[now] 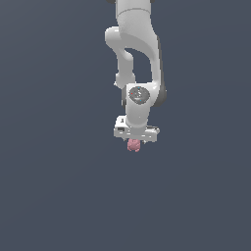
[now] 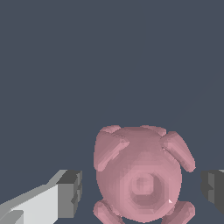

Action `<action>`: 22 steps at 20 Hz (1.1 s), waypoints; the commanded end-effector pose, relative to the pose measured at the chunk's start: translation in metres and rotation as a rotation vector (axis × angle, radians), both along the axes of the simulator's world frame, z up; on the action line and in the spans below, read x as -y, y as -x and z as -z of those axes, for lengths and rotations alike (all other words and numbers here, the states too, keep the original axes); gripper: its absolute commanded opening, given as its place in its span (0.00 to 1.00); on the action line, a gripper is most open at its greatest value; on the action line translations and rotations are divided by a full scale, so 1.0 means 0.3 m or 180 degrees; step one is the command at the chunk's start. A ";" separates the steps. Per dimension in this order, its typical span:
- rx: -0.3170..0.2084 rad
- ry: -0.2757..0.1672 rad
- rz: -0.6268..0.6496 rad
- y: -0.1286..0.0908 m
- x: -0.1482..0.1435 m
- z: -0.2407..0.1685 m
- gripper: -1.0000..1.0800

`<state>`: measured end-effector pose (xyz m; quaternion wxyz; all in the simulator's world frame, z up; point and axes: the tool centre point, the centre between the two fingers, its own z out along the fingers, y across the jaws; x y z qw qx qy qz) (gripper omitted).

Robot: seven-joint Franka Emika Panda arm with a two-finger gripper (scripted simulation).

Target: Pick up the object and move it to a goal position.

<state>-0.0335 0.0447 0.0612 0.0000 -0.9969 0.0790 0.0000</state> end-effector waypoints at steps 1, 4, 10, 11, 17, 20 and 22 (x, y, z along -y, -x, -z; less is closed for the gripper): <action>0.0000 0.0000 0.0003 0.002 0.000 0.038 0.96; 0.0000 0.0000 0.0003 0.001 -0.001 0.064 0.96; 0.0000 0.0000 0.0005 -0.001 0.000 0.072 0.00; 0.0000 0.0000 0.0005 -0.001 0.000 0.072 0.00; 0.0000 0.0000 0.0005 -0.001 0.000 0.072 0.00; 0.0002 -0.0001 0.0003 -0.001 -0.001 0.065 0.00; 0.0002 -0.0001 0.0003 -0.001 0.003 0.054 0.00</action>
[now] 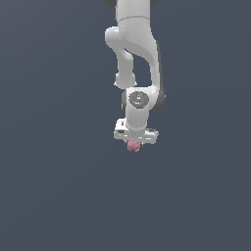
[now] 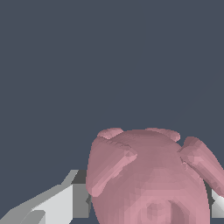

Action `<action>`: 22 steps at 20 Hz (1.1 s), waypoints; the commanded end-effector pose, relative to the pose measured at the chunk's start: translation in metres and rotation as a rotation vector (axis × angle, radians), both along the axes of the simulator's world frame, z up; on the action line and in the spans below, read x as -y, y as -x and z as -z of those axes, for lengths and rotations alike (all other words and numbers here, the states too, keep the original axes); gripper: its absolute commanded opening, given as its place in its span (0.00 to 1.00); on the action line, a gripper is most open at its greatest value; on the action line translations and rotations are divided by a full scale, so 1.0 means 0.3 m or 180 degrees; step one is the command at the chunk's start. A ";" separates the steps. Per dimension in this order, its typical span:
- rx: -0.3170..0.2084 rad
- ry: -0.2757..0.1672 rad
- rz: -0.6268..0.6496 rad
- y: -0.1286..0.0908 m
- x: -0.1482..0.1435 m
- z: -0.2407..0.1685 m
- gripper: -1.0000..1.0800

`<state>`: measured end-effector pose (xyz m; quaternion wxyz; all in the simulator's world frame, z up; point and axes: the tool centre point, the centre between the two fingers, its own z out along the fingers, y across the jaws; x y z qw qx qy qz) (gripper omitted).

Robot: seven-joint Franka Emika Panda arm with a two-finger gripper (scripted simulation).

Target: Pick up the object and move it to a goal position.

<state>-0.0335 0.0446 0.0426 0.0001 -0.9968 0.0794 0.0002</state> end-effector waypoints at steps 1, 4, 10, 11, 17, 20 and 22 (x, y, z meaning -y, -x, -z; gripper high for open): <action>0.0003 0.0000 0.0001 -0.001 0.005 -0.017 0.00; 0.0003 0.0000 0.0001 -0.001 0.018 -0.054 0.00; 0.0003 0.0000 0.0001 0.001 0.061 -0.183 0.00; 0.0003 0.0000 0.0001 0.001 0.070 -0.211 0.00; 0.0002 -0.0002 0.0002 0.001 0.138 -0.416 0.00; 0.0002 -0.0002 0.0002 0.001 0.176 -0.533 0.00; 0.0002 -0.0004 0.0002 0.000 0.202 -0.609 0.00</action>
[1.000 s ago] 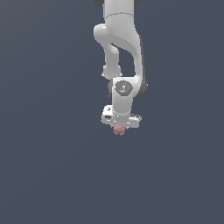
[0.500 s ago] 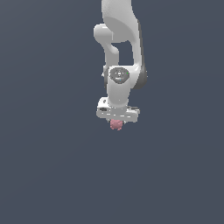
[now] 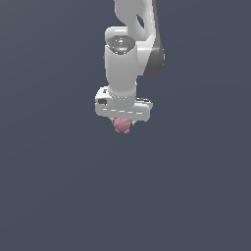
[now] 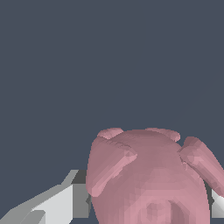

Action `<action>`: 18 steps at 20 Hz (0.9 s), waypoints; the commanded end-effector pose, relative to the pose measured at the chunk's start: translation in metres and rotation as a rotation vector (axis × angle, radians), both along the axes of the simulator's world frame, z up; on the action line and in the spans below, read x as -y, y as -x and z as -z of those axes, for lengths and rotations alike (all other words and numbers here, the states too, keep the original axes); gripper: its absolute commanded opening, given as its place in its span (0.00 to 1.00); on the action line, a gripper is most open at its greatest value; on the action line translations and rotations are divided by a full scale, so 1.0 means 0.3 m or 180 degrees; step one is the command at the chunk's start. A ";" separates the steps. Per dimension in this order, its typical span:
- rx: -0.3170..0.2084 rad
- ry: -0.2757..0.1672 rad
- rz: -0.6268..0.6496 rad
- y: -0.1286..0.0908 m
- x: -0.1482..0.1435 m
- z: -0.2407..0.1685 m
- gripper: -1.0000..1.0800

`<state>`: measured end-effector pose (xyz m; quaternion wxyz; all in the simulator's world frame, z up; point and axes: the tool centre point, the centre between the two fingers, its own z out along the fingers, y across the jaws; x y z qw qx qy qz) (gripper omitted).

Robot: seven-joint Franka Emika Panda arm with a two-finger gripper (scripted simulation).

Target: Pick up the object and move it to a goal position.

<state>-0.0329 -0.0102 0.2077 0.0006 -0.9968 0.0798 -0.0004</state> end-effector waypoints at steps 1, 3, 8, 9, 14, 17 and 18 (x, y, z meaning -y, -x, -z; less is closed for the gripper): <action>-0.0002 -0.0001 0.0000 0.001 0.032 -0.096 0.00; -0.0002 -0.0001 0.0000 -0.001 0.056 -0.170 0.00; -0.0002 -0.0001 0.0000 -0.006 0.109 -0.332 0.00; -0.0002 0.0001 0.0000 -0.008 0.118 -0.358 0.00; -0.0002 0.0001 0.0000 -0.015 0.153 -0.462 0.00; -0.0003 0.0003 0.0000 -0.019 0.165 -0.501 0.00; -0.0003 0.0003 0.0000 -0.020 0.169 -0.511 0.00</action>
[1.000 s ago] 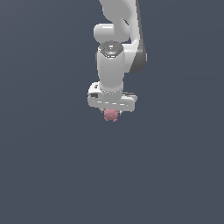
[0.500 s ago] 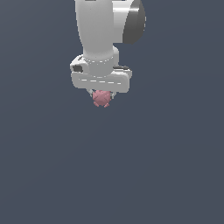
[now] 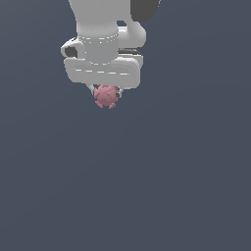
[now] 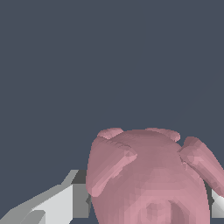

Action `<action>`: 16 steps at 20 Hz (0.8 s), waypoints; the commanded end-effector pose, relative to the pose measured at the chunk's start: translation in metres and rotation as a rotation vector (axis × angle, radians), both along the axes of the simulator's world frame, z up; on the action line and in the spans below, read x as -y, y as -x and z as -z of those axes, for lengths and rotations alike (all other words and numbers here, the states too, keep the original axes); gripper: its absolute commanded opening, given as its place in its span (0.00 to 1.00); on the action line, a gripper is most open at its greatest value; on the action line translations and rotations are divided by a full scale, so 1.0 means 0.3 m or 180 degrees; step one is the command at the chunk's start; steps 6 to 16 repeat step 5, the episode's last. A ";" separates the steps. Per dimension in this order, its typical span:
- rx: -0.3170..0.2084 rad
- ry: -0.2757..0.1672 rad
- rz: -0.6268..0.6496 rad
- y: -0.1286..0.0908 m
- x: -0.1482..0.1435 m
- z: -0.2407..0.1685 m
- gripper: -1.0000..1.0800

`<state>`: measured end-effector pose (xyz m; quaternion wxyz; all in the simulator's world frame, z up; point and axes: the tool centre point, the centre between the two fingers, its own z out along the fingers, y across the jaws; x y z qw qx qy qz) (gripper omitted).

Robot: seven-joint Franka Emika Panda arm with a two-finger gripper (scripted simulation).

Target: Pick up the object and move it to a goal position.

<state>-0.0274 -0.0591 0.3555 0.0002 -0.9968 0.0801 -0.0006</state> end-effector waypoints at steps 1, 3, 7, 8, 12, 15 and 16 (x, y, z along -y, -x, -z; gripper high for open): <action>-0.0004 0.0000 -0.0002 -0.002 0.008 -0.026 0.00; -0.0004 0.0000 -0.0002 -0.004 0.012 -0.036 0.00; -0.0004 0.0000 -0.0002 -0.004 0.013 -0.039 0.00; -0.0004 0.0000 -0.0002 -0.004 0.013 -0.039 0.00; -0.0004 0.0000 -0.0002 -0.004 0.013 -0.039 0.00; -0.0004 0.0000 -0.0002 -0.004 0.013 -0.039 0.00; -0.0004 0.0000 -0.0002 -0.004 0.013 -0.039 0.00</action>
